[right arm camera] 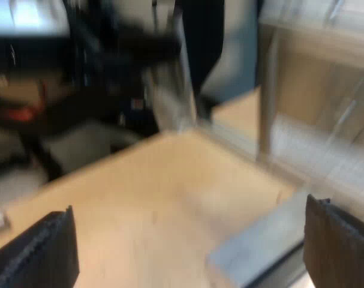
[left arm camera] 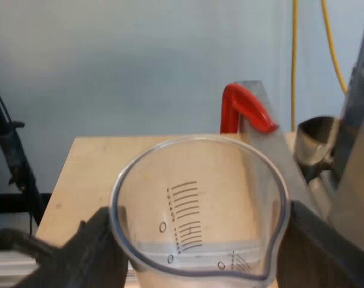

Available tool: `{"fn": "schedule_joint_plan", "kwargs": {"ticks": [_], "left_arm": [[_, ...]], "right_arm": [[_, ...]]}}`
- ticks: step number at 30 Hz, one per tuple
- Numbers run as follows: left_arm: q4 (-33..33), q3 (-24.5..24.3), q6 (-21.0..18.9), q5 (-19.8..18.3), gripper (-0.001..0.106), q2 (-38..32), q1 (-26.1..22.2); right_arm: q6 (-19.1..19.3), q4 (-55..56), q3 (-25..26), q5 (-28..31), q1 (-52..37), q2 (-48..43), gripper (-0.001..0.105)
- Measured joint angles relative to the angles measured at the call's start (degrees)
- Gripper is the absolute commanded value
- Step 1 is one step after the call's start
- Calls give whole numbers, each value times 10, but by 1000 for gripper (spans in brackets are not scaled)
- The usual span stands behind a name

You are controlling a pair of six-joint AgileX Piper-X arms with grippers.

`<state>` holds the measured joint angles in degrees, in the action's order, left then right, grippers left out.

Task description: Pour the beans into the coffee machine

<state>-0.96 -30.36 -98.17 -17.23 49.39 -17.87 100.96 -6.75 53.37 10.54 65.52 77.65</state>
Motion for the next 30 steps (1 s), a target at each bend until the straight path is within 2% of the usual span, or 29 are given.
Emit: {"fn": "schedule_joint_plan", "kwargs": {"ticks": [3, 6, 10, 17, 21, 26, 27, 28, 30], "left_arm": [[-61, 40, -1, -2, 0, 22, -1], [-122, 74, -2, -10, 0, 57, -1], [-185, 98, -2, -11, 0, 109, -1], [-239, 101, 3, -12, 0, 170, -1], [-287, 101, 36, -61, 0, 240, -1], [-318, 101, 42, -76, 1, 287, -1], [-331, 101, 42, -76, 11, 297, -1], [-338, 101, 43, -78, 16, 303, -1], [-369, 101, 46, -94, 37, 323, -1]], "right_arm": [[-9, -12, -6, -5, 0, 58, 78], [-17, -41, -8, -5, 0, 78, 78], [-20, -104, -16, -4, 0, 112, 78], [-22, -123, -20, -4, 0, 148, 78], [-24, -132, -20, -4, 0, 153, 78], [-24, -134, -20, -4, 0, 153, 78], [-24, -134, -20, -4, 0, 153, 78], [-24, -134, -20, -4, 0, 153, 78], [-24, -136, -20, -4, 0, 153, 78]]}}
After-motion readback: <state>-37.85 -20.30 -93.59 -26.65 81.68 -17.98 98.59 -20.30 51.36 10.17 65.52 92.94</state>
